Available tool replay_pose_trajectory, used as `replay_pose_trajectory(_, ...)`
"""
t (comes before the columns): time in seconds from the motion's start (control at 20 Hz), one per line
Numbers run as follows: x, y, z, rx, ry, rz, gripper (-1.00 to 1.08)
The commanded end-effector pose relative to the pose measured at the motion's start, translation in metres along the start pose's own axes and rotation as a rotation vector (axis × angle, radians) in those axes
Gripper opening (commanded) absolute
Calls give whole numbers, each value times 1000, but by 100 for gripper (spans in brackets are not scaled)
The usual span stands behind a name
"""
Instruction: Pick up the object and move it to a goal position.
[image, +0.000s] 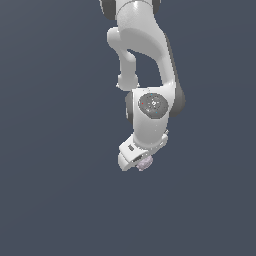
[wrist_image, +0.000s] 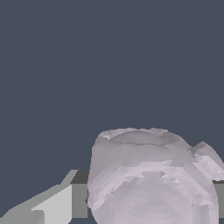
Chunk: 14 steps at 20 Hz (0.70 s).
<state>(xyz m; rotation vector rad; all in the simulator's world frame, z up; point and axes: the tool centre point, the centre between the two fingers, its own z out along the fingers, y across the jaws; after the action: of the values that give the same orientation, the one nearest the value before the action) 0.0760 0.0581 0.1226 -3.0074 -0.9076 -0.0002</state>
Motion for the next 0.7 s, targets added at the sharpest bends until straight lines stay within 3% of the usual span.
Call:
replay_pose_trajectory(0.0,11,2,-19,0,0,0,-100)
replay_pose_trajectory(0.65,42,10,-72,0,0,0,-100)
